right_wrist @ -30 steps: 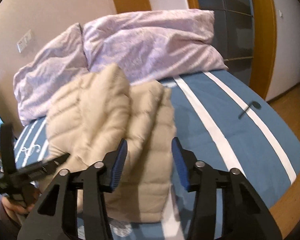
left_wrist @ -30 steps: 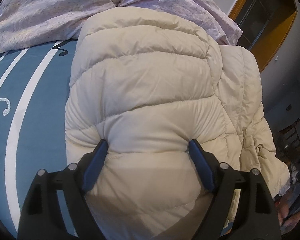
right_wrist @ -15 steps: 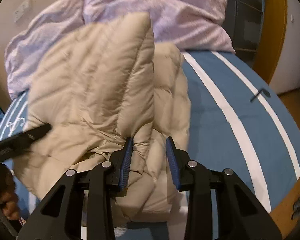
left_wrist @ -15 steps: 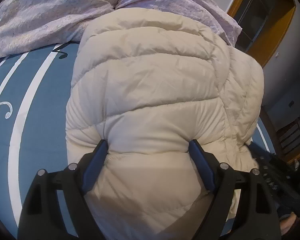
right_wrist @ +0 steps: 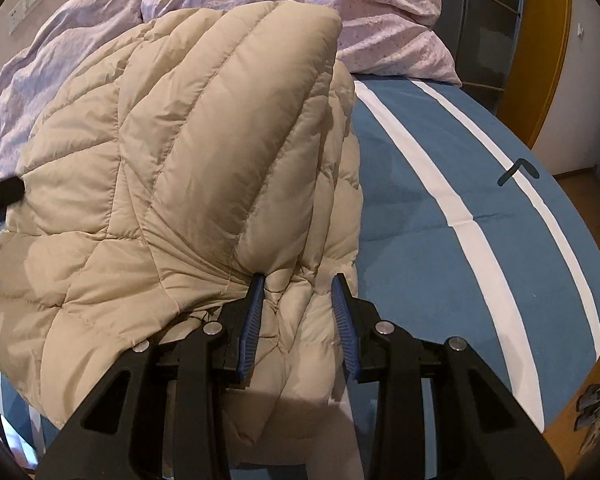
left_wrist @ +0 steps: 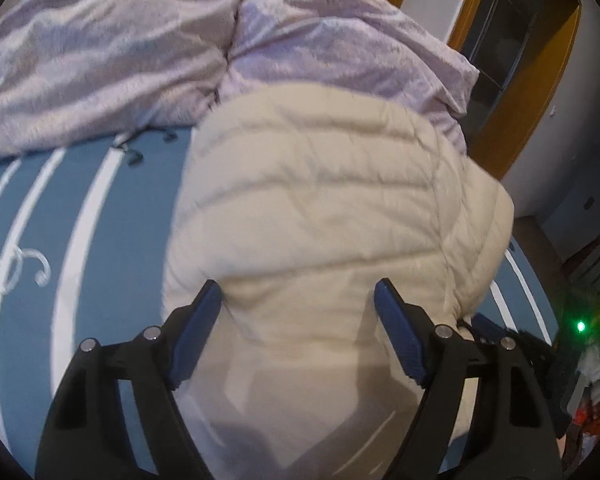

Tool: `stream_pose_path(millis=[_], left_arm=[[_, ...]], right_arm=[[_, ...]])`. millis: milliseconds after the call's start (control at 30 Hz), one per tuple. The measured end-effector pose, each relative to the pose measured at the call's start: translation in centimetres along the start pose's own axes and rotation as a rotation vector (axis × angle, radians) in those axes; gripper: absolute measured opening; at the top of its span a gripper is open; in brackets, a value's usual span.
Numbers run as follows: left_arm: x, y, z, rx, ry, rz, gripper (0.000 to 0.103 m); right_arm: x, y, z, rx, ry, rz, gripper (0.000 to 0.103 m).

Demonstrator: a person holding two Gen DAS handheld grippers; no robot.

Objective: Fold large clothes

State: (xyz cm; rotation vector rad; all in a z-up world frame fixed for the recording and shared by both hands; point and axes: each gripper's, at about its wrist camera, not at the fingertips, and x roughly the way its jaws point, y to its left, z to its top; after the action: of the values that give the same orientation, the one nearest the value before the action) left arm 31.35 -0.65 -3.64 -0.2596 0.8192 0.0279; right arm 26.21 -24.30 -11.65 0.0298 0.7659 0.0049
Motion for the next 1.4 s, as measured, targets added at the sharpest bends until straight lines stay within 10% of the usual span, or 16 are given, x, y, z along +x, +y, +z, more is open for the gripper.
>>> stream_pose_path(millis=[200, 667, 1400], left_arm=[[2.9, -0.1, 0.6, 0.065, 0.017, 0.117, 0.079], [5.3, -0.7, -0.5, 0.052, 0.039, 0.1, 0.079], [5.8, -0.8, -0.6, 0.061, 0.013, 0.068, 0.083]], right_arm=[[0.1, -0.3, 0.1, 0.008, -0.009, 0.011, 0.038], [-6.6, 1.2, 5.5, 0.001, -0.19, 0.11, 0.039], [4.1, 2.9, 6.7, -0.037, -0.109, -0.02, 0.039]])
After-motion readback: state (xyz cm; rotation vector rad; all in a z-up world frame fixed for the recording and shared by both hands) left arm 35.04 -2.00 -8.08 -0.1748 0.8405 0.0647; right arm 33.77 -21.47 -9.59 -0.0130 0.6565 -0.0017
